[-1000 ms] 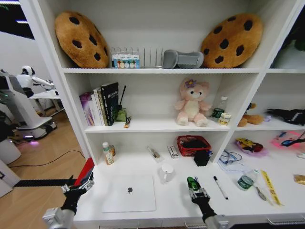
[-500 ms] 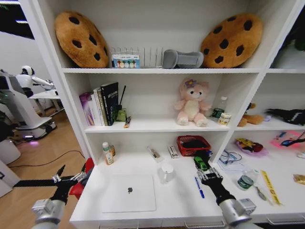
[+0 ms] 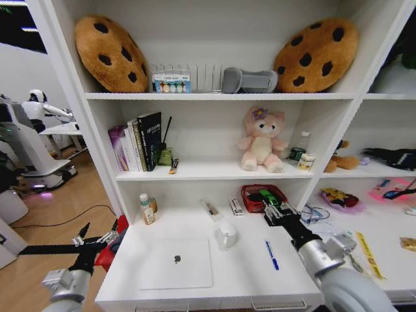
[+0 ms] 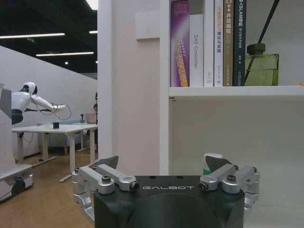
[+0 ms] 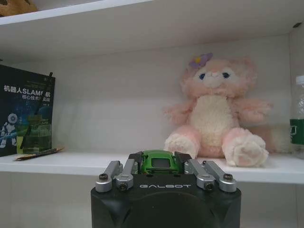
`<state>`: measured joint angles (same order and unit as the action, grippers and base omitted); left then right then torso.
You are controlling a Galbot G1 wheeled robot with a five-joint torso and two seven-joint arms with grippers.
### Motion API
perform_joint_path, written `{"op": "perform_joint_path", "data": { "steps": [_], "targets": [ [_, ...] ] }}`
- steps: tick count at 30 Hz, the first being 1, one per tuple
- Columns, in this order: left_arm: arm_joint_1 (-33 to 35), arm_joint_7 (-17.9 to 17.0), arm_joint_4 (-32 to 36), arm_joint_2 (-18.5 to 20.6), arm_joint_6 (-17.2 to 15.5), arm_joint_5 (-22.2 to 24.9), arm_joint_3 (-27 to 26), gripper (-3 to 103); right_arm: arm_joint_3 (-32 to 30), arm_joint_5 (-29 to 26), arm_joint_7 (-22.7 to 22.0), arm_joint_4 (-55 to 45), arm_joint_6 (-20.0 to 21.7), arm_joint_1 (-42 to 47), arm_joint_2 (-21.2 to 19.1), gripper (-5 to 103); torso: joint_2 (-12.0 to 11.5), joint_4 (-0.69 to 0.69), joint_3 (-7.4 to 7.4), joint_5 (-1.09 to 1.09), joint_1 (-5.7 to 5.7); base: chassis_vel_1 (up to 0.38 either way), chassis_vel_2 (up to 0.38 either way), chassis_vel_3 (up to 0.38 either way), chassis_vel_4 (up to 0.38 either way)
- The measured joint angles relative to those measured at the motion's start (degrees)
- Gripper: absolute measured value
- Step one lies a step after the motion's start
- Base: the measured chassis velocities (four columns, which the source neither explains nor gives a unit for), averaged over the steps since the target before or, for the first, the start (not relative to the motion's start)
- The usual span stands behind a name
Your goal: Organize the objects on the table.
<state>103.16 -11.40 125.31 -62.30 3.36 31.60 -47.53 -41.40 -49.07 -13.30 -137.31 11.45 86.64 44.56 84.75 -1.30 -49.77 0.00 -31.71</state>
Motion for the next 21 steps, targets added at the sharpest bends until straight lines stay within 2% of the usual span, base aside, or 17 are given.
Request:
{"op": "perform_joint_path", "data": {
  "steps": [7,13,16,19,21],
  "targets": [
    [0.02,-0.03,0.01,-0.02,-0.03,-0.04,0.02,100,0.83,-4.82,0.99,6.55,0.56,-7.52,-5.46,37,0.0,-0.02,-0.01,0.01,0.0,0.0,0.0,0.0,0.0],
    [0.03,-0.03,0.01,-0.03,-0.05,-0.06,0.02,100,5.28,-5.71,1.67,9.08,0.56,-13.23,-7.24,37,0.0,-0.02,0.0,0.01,0.0,0.0,0.0,0.0,0.0],
    [0.04,-0.03,0.01,-0.04,-0.08,-0.08,0.02,100,12.8,-7.86,1.57,12.06,1.16,-23.31,-8.42,37,0.0,-0.01,0.0,-0.01,0.0,0.0,0.0,0.0,0.0],
    [0.04,-0.05,0.01,-0.04,-0.09,-0.08,0.02,100,15.4,-8.59,1.5,13.39,1.38,-26.62,-8.61,37,0.0,-0.01,0.0,-0.01,0.0,0.0,0.0,0.0,0.0],
    [0.04,-0.04,0.01,-0.05,-0.1,-0.09,0.03,100,22.96,-10.02,1.19,17.37,1.78,-34.83,-8.46,37,-0.01,-0.01,0.0,0.0,0.0,0.0,0.0,0.0,0.0]
  ]
}}
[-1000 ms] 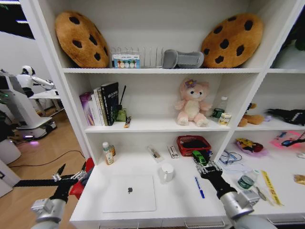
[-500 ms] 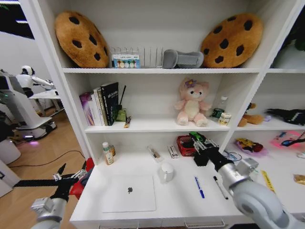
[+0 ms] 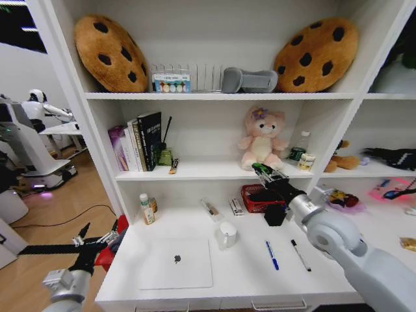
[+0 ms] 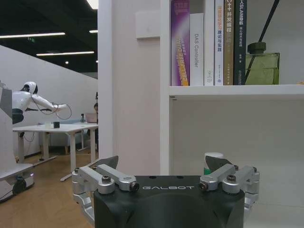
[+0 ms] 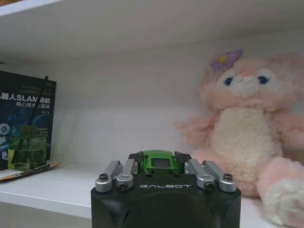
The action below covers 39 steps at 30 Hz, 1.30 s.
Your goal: Organize the objects on the table.
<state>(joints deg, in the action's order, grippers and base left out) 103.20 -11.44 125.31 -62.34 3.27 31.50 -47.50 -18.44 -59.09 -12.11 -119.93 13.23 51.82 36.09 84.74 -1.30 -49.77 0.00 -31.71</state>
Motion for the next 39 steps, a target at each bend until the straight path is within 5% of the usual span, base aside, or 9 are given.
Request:
{"op": "perform_joint_path", "data": {
  "steps": [7,13,27,34,35,39],
  "targets": [
    [0.01,0.01,0.0,0.0,-0.01,-0.02,0.0,100,12.98,-0.64,0.11,7.7,-0.03,-13.81,2.76,37,0.0,0.0,0.0,-0.02,0.0,0.0,0.0,0.0,0.0],
    [0.0,0.01,0.0,0.0,-0.01,-0.04,0.01,100,25.72,0.32,-0.17,16.17,-0.27,-24.45,9.48,37,0.0,0.02,0.0,-0.01,0.0,0.0,0.0,0.0,0.0],
    [0.01,0.02,0.0,0.0,-0.01,-0.04,0.0,100,34.07,0.14,-1.49,24.03,-0.07,-33.01,14.16,33,0.01,0.0,0.0,-0.01,0.0,0.0,0.0,0.0,0.0],
    [0.01,0.02,0.0,-0.01,-0.01,-0.05,0.0,100,34.67,1.15,-1.49,25.03,-0.03,-33.04,14.47,47,0.02,-0.01,0.02,-0.01,0.01,0.0,0.0,0.0,0.0],
    [0.01,0.02,-0.01,-0.01,-0.01,-0.04,0.0,100,34.68,1.25,-1.57,25.12,-0.05,-32.95,14.55,58,0.02,-0.01,0.02,-0.01,0.02,0.0,0.0,0.0,0.0],
    [0.01,0.02,0.0,-0.01,-0.01,-0.05,0.01,100,34.23,0.62,-2.28,23.73,-0.02,-32.42,14.57,74,0.01,0.0,0.01,0.01,0.01,0.0,0.0,0.0,0.0]
  ]
}}
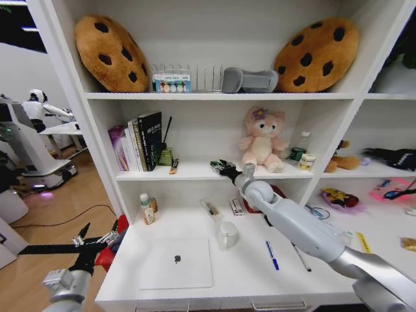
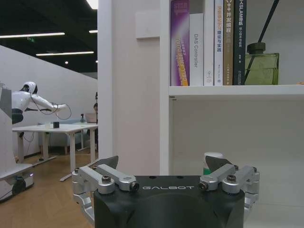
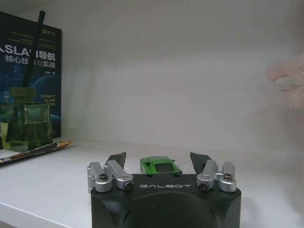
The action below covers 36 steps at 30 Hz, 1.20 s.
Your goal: Organize the objects on the table.
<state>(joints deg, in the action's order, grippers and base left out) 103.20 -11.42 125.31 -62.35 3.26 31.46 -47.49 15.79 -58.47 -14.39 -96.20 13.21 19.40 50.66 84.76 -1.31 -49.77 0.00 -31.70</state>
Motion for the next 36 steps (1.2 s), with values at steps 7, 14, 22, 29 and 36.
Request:
{"op": "perform_joint_path", "data": {
  "steps": [7,14,22,29,36],
  "targets": [
    [0.0,0.01,0.0,0.0,0.0,0.0,0.0,100,-5.22,-4.23,-3.38,-8.96,1.44,4.29,-1.54,98,-0.01,0.02,-0.01,0.0,-0.01,0.0,0.0,0.0,0.0],
    [0.0,0.09,0.0,0.0,0.02,-0.01,0.0,100,-23.12,-3.56,-5.42,-26.21,3.44,20.86,-6.28,100,-0.01,0.03,0.0,0.02,-0.01,0.0,0.0,0.0,0.0],
    [0.01,0.04,-0.01,-0.01,0.01,-0.01,0.0,100,-44.29,4.98,-3.97,-42.25,2.53,51.27,-6.18,100,0.0,0.0,0.01,0.01,0.0,0.0,0.0,0.0,0.0],
    [0.0,0.03,-0.01,0.0,0.01,0.0,0.0,100,-52.94,17.08,-1.25,-43.45,-0.85,75.35,3.94,100,0.01,-0.03,0.02,-0.01,0.01,0.0,0.0,0.0,0.0],
    [0.01,0.02,-0.01,-0.01,0.01,0.0,0.0,100,-51.34,18.46,-0.82,-36.84,-1.0,78.67,7.0,100,0.0,0.0,0.0,0.0,0.0,0.0,0.0,0.0,0.0]
  ]
}}
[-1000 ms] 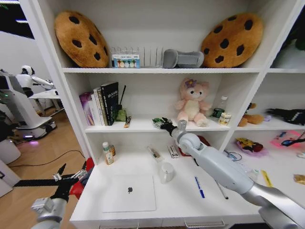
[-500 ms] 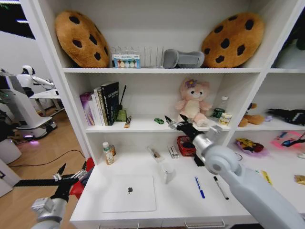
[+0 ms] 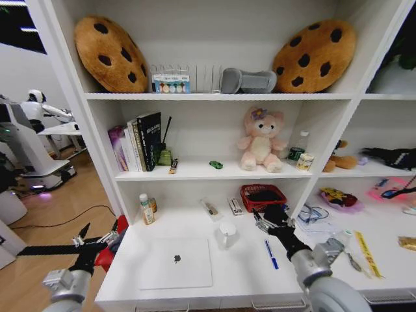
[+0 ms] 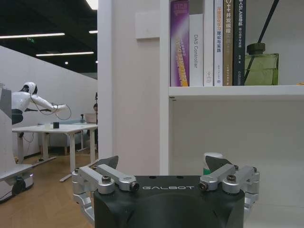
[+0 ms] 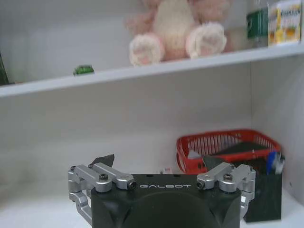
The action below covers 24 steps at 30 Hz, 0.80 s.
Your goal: Organize the objects on the table.
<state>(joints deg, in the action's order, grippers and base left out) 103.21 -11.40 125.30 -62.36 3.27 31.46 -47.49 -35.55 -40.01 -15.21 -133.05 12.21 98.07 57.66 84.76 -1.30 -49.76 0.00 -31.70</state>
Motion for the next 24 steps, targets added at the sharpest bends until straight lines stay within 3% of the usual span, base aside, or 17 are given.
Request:
{"op": "perform_joint_path", "data": {
  "steps": [4,7,8,12,18,24],
  "targets": [
    [0.0,0.0,0.0,0.0,0.0,0.0,0.0,100,0.73,-2.0,-0.57,3.76,1.96,-1.21,0.12,100,0.0,0.0,0.0,0.0,0.0,0.0,0.0,0.0,0.0],
    [0.0,0.0,0.0,0.0,0.0,0.0,0.0,100,0.41,-9.49,-4.93,6.88,8.67,-4.06,-1.66,100,-0.01,0.01,0.0,0.0,0.0,0.0,0.0,0.0,0.0],
    [0.0,0.0,0.0,0.0,0.0,0.0,0.0,100,0.41,-9.49,-4.93,6.88,8.67,-4.06,-1.66,100,-0.01,0.01,0.0,0.0,0.0,0.0,0.0,0.0,0.0],
    [0.0,-0.01,0.0,0.0,0.0,0.0,0.0,100,-0.23,-15.93,-11.79,8.06,17.12,-6.32,-2.89,100,-0.01,0.0,-0.01,0.0,-0.01,0.0,0.0,0.0,0.0],
    [0.0,-0.01,0.0,0.0,0.0,0.0,0.0,100,-0.34,-17.94,-15.58,10.54,21.06,-7.55,-3.37,100,-0.01,0.0,0.0,0.0,-0.01,0.0,0.0,0.0,0.0],
    [0.0,-0.01,0.0,0.0,0.0,0.0,0.0,100,0.87,-18.18,-14.64,15.41,21.09,-9.14,-4.0,100,-0.01,-0.01,0.0,0.0,0.0,0.0,0.0,0.0,0.0]
  ]
}}
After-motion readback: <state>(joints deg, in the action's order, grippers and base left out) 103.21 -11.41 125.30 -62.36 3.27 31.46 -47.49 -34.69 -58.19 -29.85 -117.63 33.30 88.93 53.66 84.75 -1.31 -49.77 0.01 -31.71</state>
